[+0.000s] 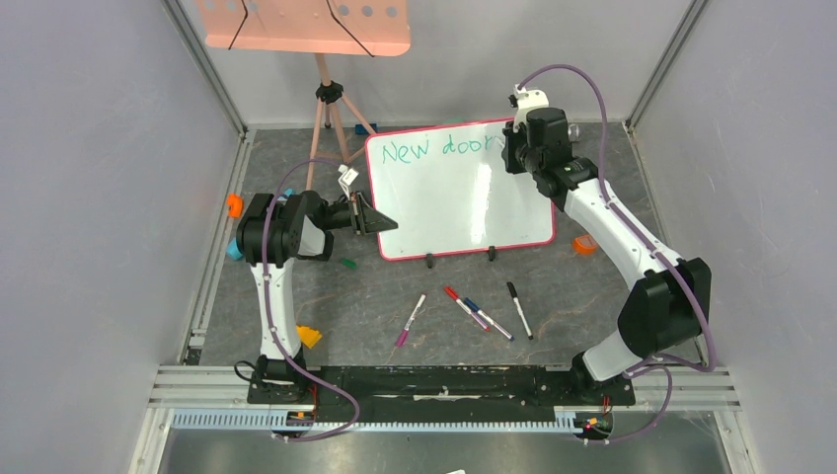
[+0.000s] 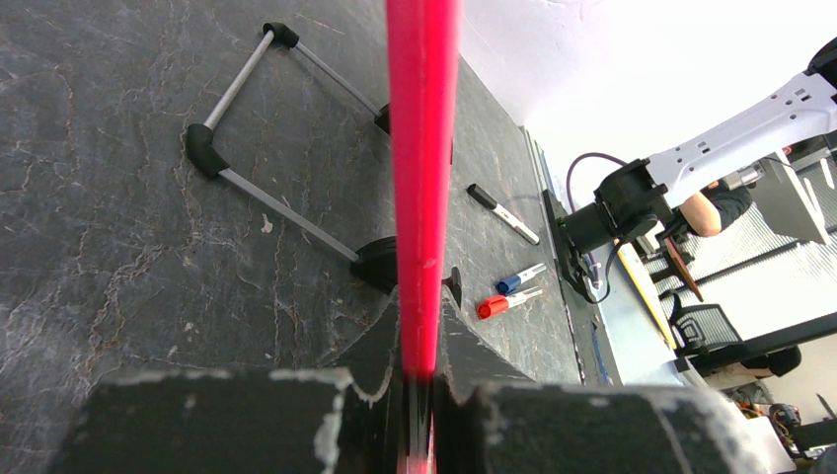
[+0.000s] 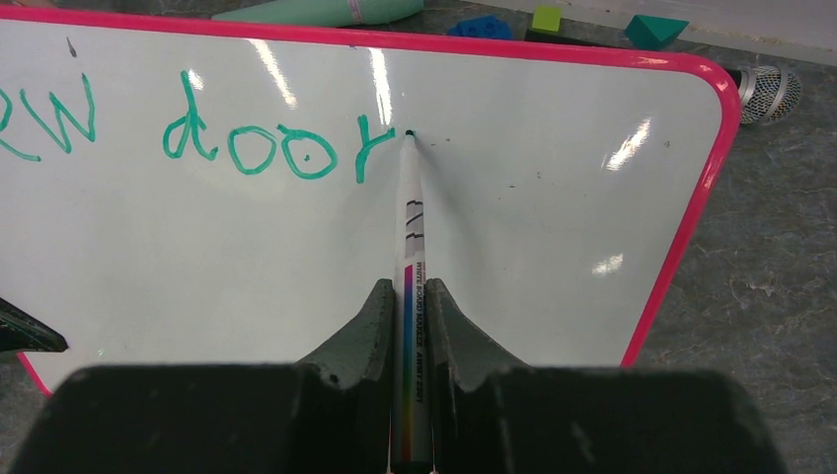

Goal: Write a sentence on the whiteboard

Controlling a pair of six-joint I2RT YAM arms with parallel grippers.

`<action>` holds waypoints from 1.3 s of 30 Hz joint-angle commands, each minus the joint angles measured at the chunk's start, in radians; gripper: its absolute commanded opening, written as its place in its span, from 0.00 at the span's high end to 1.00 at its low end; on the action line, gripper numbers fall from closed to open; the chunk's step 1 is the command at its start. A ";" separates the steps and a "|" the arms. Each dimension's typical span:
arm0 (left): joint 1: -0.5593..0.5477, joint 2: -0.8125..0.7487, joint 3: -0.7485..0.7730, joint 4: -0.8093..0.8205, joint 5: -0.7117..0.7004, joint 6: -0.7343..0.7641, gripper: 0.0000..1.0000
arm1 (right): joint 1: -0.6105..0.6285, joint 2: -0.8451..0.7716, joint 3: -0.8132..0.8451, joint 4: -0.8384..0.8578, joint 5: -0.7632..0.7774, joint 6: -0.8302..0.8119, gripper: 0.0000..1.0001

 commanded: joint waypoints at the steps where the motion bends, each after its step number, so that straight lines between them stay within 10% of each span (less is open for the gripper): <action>1: 0.022 0.052 0.006 0.031 -0.101 0.050 0.98 | -0.003 -0.001 0.024 0.006 -0.028 -0.002 1.00; 39: 0.022 0.052 0.007 0.031 -0.099 0.048 0.98 | -0.001 -0.050 -0.043 -0.014 -0.123 0.012 1.00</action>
